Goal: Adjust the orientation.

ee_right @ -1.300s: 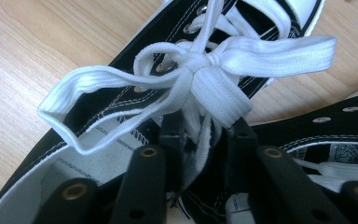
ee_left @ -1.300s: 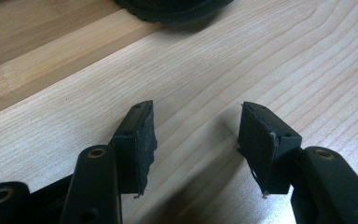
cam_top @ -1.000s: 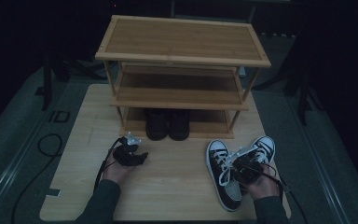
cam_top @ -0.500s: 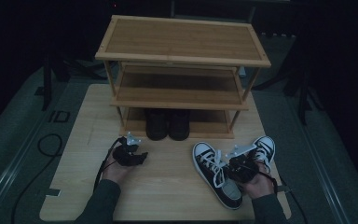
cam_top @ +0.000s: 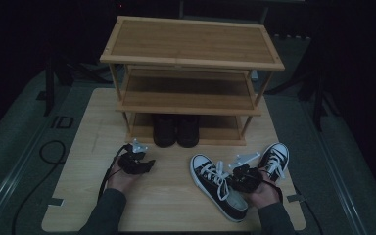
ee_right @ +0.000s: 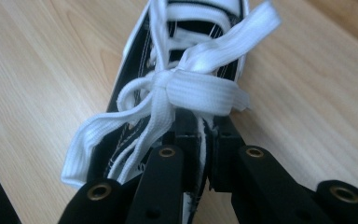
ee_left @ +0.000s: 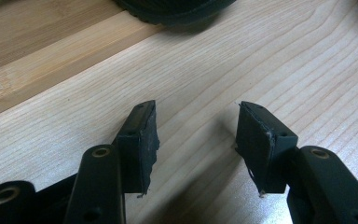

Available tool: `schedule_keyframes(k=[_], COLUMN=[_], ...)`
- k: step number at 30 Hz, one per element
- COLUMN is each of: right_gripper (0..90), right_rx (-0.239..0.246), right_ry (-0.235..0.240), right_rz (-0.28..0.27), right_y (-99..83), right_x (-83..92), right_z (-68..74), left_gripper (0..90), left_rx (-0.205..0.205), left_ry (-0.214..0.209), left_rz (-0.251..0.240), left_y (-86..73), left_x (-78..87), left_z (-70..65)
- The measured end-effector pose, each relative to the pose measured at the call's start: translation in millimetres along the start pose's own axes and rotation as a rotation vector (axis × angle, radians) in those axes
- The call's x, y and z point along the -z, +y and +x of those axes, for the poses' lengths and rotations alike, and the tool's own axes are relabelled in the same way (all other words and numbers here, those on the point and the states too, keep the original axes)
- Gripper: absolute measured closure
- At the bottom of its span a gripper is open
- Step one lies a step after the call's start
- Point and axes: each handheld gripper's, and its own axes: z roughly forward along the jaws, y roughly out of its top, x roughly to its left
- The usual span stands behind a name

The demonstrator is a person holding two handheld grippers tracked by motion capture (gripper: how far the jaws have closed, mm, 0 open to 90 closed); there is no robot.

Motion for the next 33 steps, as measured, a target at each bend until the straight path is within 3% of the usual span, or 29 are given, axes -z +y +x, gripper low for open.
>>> schedule_keyframes(k=[6,9,15,24,30,31,33], right_gripper=[79.5,59.6,46.6,38.7,37.5,37.3,37.6], right_rx=[0.010,0.017,0.016,-0.022,-0.070,-0.074,-0.076], right_ry=[0.003,-0.017,-0.032,-0.052,-0.122,-0.163,-0.187], right_rz=[0.010,0.053,0.034,-0.039,-0.058,-0.051,-0.051], right_y=[0.0,-0.7,-2.0,-3.6,-9.2,-10.9,-12.5], right_x=[-0.9,1.3,21.3,44.4,56.7,60.0,63.8], right_z=[-0.6,2.4,5.9,-5.7,-21.2,-25.6,-28.7], left_gripper=[48.6,48.5,48.4,48.4,48.4,48.5,48.4], left_rx=[0.006,0.005,0.003,0.007,0.010,0.008,0.007], left_ry=[0.009,0.007,0.006,0.010,0.014,0.013,0.011], left_rz=[-0.003,-0.008,-0.024,-0.034,-0.046,-0.046,-0.046], left_y=[-0.2,-0.8,-2.9,-4.3,-6.0,-6.1,-6.1], left_x=[-0.3,-0.3,-0.4,-0.4,-0.4,-0.4,-0.4], left_z=[-0.7,-0.4,-0.2,-0.6,-1.1,-1.0,-0.6])
